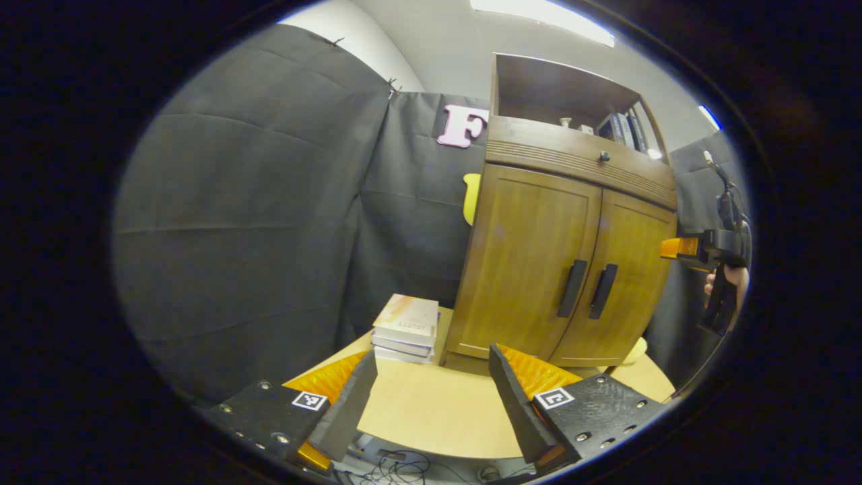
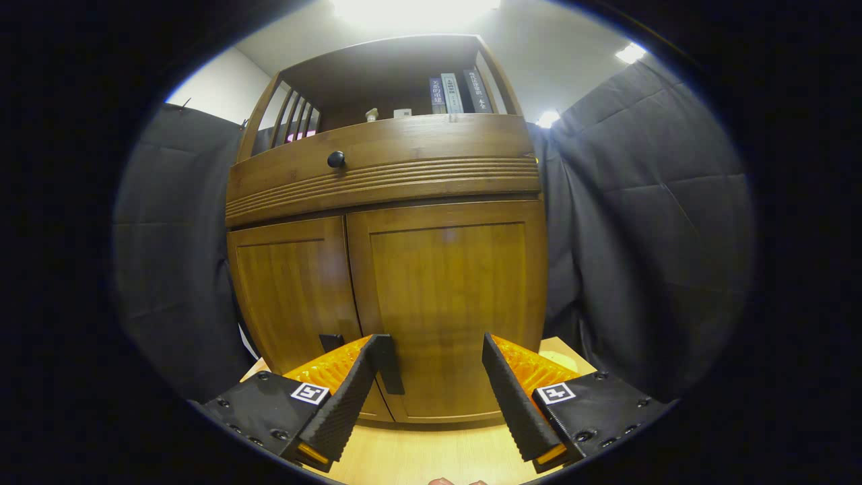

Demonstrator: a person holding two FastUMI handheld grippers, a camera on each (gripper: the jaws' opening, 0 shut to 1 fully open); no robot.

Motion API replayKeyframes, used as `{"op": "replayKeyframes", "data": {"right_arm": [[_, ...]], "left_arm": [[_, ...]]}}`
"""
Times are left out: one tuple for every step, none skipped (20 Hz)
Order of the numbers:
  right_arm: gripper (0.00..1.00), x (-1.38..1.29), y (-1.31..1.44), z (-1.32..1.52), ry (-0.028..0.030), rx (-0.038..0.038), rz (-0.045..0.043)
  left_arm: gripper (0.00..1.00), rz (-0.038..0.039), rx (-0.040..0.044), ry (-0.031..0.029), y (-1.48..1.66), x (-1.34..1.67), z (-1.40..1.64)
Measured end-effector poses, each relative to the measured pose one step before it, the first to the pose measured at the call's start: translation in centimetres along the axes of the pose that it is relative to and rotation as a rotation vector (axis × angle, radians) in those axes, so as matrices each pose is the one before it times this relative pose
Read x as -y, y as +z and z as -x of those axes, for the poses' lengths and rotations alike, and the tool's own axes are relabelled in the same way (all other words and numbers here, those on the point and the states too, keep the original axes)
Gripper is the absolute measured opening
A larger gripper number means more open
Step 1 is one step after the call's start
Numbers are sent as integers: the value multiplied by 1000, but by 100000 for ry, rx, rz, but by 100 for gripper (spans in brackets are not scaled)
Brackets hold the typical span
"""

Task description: Open the right door of the double-door shoe cabinet with the right hand, and open the left door with the left hand.

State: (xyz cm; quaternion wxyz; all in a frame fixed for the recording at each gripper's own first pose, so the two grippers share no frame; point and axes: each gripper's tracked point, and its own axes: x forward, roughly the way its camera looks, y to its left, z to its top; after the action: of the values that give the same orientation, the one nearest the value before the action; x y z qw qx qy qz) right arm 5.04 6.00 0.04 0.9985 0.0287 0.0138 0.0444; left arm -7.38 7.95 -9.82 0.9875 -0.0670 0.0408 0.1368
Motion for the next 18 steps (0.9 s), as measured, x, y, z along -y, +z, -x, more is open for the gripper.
{"op": "replayKeyframes", "data": {"right_arm": [[96,-500,-38,-813,672,-23,234],[96,-431,3,-731,761,5,25],[96,-352,-28,-762,469,-60,-43],[96,-319,-159,-608,501,-221,-48],[96,-326,-345,-645,619,-488,181],[96,-362,-307,-600,740,-624,492],[96,-355,-375,-643,558,-540,690],[96,-393,-353,-670,713,-602,698],[96,-280,-331,-576,754,-583,629],[96,-322,-446,-653,554,-827,493],[96,-431,-432,-632,814,-724,374],[94,-392,-282,-658,652,-686,774],[96,-170,-362,-739,282,-546,1233],[96,-153,-334,-727,215,-600,1471],[96,-261,-631,-581,58,-608,1472],[94,-163,-584,-465,-320,-523,1126],[94,-155,-582,-429,-105,-696,693],[94,-13,-579,-514,32,-1348,271]], "left_arm": [[96,-517,156,1582,-53,-532,490],[95,-211,20,1371,-48,-416,580],[95,-146,-56,1302,-150,-293,483],[96,-295,-312,1365,-214,-397,546],[96,-549,-492,1458,-392,-182,301],[96,-745,-541,1428,-246,-245,413],[96,-792,-360,1264,-157,-100,272],[96,-734,-202,1190,-62,-135,162],[96,-505,-71,1115,-36,-5,251],[96,-198,-128,1081,-7,-76,155],[96,145,-281,1159,31,-59,152],[96,534,-474,1028,-178,-52,95],[96,782,-527,990,-139,14,-54],[96,843,-449,875,-5,26,27],[96,641,-392,837,-152,49,110],[96,326,-113,818,-6,-9,-20],[96,125,33,846,42,48,-84],[96,-9,-1,830,18,-4,-9]]}}
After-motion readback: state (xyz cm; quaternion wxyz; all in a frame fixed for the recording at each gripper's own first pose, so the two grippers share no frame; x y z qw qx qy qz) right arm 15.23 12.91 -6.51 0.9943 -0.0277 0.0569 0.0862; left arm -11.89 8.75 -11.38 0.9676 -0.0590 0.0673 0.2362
